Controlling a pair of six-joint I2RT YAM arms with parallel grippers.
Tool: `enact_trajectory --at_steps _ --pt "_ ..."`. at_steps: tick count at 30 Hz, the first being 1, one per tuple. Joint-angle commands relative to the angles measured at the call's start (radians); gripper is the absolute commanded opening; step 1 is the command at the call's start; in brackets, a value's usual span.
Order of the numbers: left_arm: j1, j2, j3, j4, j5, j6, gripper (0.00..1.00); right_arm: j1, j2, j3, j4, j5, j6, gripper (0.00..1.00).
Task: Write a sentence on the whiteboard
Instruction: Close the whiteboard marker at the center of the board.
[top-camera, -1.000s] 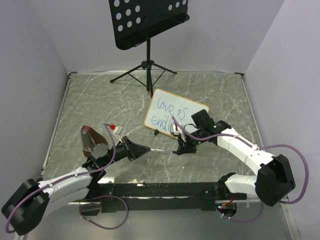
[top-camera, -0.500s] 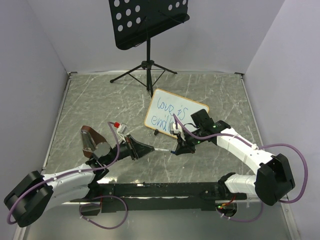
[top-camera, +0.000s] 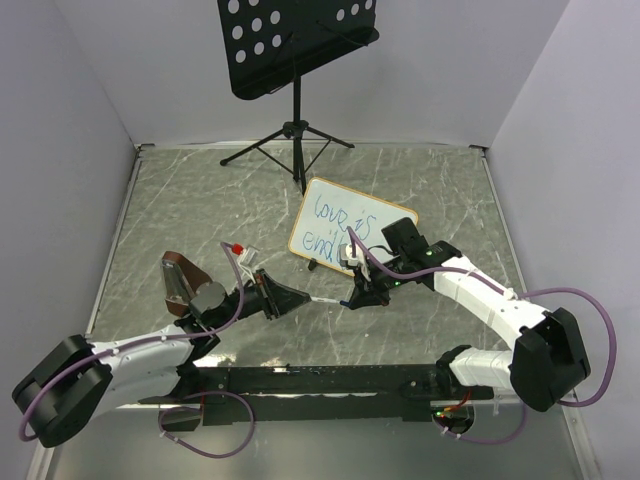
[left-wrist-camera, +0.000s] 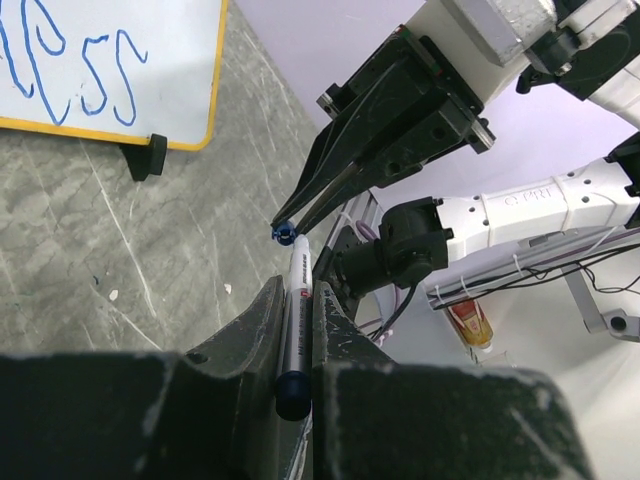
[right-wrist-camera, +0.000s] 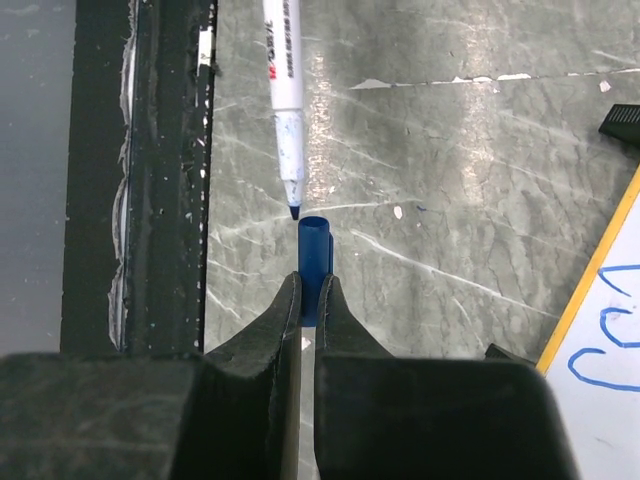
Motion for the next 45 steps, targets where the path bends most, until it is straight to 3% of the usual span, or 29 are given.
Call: enact_trajectory --at_steps 1,18,32,39,45 --pt "-0.007 0.024 0.04 0.059 0.014 0.026 0.01 0.008 -0.039 0.032 0.025 -0.049 -0.005 0.0" --pt "-0.007 0.053 0.057 0.048 0.03 0.035 0.01 0.027 -0.036 0.033 0.016 -0.038 -0.019 0.0" --pt "-0.093 0.263 0.216 -0.061 0.06 0.124 0.01 0.057 -0.025 0.049 0.023 -0.017 -0.01 0.0" --pt "-0.194 0.509 0.282 0.13 0.048 0.086 0.01 0.067 -0.047 0.016 0.085 -0.021 0.042 0.0" --pt "-0.227 0.593 0.287 0.226 -0.024 0.065 0.01 0.065 -0.039 0.01 0.074 0.024 0.044 0.0"
